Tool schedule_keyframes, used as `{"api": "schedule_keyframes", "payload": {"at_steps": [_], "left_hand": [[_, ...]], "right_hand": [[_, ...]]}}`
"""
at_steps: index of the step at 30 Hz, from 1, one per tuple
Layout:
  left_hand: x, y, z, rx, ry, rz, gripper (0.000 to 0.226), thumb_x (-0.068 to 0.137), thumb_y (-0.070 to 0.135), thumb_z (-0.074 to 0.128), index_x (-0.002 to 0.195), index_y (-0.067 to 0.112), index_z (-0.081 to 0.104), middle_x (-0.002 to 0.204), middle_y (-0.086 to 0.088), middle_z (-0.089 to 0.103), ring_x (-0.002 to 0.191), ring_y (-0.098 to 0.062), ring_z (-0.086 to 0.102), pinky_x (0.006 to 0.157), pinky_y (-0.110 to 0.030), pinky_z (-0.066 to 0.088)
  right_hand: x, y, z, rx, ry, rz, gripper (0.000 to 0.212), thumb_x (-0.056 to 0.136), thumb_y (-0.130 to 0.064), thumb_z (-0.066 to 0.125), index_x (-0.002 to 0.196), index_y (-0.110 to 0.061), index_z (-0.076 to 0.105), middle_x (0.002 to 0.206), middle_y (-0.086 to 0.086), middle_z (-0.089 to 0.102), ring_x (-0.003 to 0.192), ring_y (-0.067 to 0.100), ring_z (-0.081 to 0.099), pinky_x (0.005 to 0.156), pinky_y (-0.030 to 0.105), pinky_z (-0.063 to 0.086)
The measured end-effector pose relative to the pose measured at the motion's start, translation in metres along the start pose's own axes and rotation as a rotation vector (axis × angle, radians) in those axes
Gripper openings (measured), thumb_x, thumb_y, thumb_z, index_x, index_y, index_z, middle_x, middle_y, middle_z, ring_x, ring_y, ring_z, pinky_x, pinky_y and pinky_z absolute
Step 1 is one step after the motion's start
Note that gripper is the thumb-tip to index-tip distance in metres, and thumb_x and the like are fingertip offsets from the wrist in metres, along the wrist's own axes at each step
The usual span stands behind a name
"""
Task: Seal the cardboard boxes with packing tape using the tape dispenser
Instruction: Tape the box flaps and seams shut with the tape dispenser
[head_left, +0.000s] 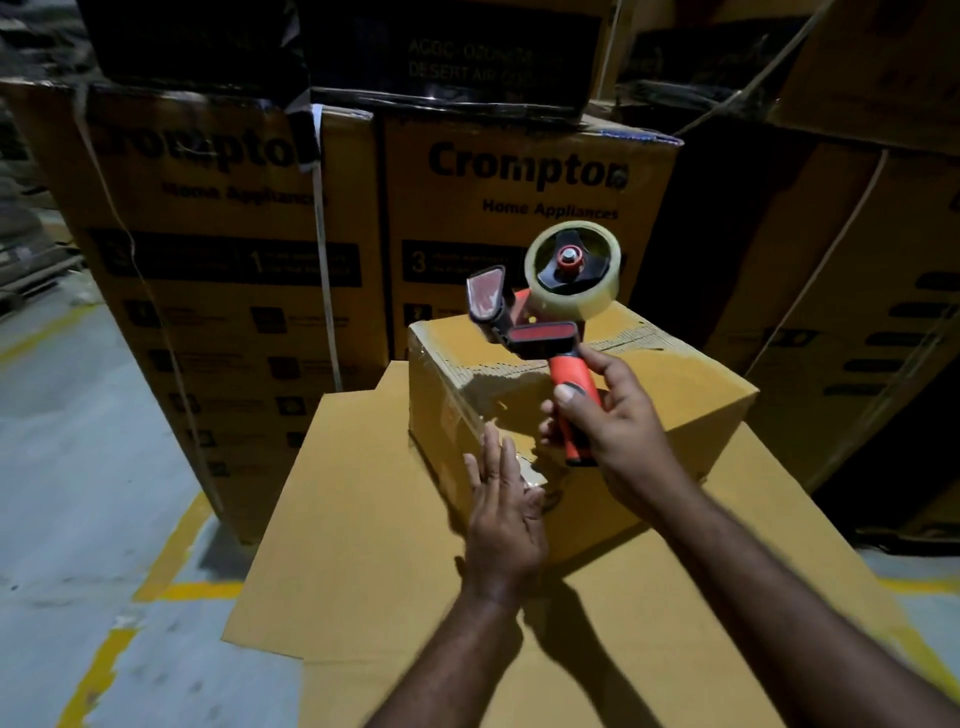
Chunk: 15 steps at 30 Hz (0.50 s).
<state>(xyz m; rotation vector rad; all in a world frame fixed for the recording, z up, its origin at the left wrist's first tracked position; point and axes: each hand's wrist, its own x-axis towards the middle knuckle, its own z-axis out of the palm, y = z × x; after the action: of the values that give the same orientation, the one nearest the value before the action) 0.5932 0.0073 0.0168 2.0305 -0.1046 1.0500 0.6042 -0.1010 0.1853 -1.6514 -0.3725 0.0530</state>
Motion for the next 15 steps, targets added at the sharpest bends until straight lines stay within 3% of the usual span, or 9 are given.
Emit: {"api": "schedule_keyframes", "payload": {"at_steps": [3, 4, 6, 7, 9, 10, 12, 15], "left_hand": [[-0.005, 0.016, 0.001, -0.036, 0.048, -0.131, 0.056, 0.111, 0.032, 0.022, 0.152, -0.006, 0.031, 0.159, -0.024, 0.035, 0.157, -0.018, 0.009, 0.113, -0.069, 0.029], [-0.008, 0.018, 0.001, -0.028, 0.037, -0.139, 0.054, 0.11, 0.029, 0.021, 0.145, -0.008, 0.039, 0.148, -0.027, 0.049, 0.155, -0.021, 0.019, 0.112, -0.069, 0.028], [-0.015, 0.011, -0.005, -0.026, -0.043, -0.155, 0.052, 0.109, 0.028, 0.02, 0.122, -0.004, 0.059, 0.11, -0.021, 0.069, 0.126, -0.035, 0.058, 0.125, -0.052, 0.019], [-0.016, 0.006, -0.013, -0.071, -0.099, -0.183, 0.053, 0.109, 0.036, 0.021, 0.124, 0.008, 0.063, 0.11, -0.015, 0.071, 0.121, -0.037, 0.062, 0.128, -0.04, 0.014], [-0.02, 0.001, -0.029, -0.169, -0.116, -0.37, 0.053, 0.102, 0.066, 0.019, 0.144, 0.05, 0.045, 0.147, 0.016, 0.053, 0.151, -0.025, 0.031, 0.121, -0.017, 0.016], [-0.02, 0.001, -0.036, -0.223, -0.098, -0.503, 0.051, 0.097, 0.075, 0.017, 0.143, 0.062, 0.034, 0.152, 0.03, 0.039, 0.156, -0.015, 0.016, 0.115, -0.009, 0.016], [-0.004, 0.011, -0.044, -0.282, -0.027, -0.568, 0.051, 0.098, 0.07, 0.02, 0.148, 0.058, 0.025, 0.154, 0.035, 0.031, 0.155, -0.007, 0.012, 0.114, -0.003, 0.014], [0.042, 0.032, -0.031, -0.458, -0.058, -0.595, 0.059, 0.104, 0.058, 0.025, 0.159, 0.041, 0.012, 0.166, 0.021, 0.019, 0.153, 0.001, 0.013, 0.125, -0.026, 0.02]], "right_hand": [[0.024, 0.012, 0.03, 0.022, -0.016, -0.009, 0.055, 0.099, -0.009, 0.059, 0.146, -0.025, 0.037, 0.108, 0.025, 0.062, 0.087, 0.029, 0.068, 0.079, 0.04, 0.06], [0.028, 0.015, 0.038, 0.043, -0.02, -0.005, 0.054, 0.099, -0.008, 0.058, 0.145, -0.025, 0.037, 0.107, 0.025, 0.061, 0.086, 0.029, 0.067, 0.077, 0.039, 0.06], [0.033, 0.023, 0.053, 0.074, -0.018, 0.014, 0.053, 0.099, -0.008, 0.058, 0.145, -0.025, 0.037, 0.106, 0.026, 0.061, 0.084, 0.027, 0.067, 0.076, 0.04, 0.061], [0.034, 0.026, 0.058, 0.07, -0.015, 0.021, 0.053, 0.099, -0.009, 0.058, 0.145, -0.026, 0.038, 0.108, 0.025, 0.062, 0.083, 0.026, 0.068, 0.077, 0.042, 0.061], [0.034, 0.031, 0.061, 0.044, 0.003, 0.013, 0.052, 0.099, -0.012, 0.059, 0.143, -0.03, 0.038, 0.111, 0.022, 0.062, 0.082, 0.025, 0.07, 0.077, 0.043, 0.062], [0.035, 0.034, 0.059, 0.039, 0.018, 0.002, 0.052, 0.099, -0.013, 0.059, 0.143, -0.032, 0.038, 0.11, 0.021, 0.062, 0.081, 0.025, 0.07, 0.076, 0.044, 0.062], [0.034, 0.038, 0.057, 0.066, 0.047, -0.013, 0.052, 0.1, -0.013, 0.058, 0.144, -0.031, 0.036, 0.105, 0.019, 0.064, 0.082, 0.025, 0.07, 0.076, 0.042, 0.062], [0.03, 0.042, 0.054, 0.055, 0.098, -0.033, 0.051, 0.1, -0.017, 0.056, 0.145, -0.027, 0.035, 0.105, 0.009, 0.065, 0.085, 0.012, 0.07, 0.073, 0.028, 0.059]]}}
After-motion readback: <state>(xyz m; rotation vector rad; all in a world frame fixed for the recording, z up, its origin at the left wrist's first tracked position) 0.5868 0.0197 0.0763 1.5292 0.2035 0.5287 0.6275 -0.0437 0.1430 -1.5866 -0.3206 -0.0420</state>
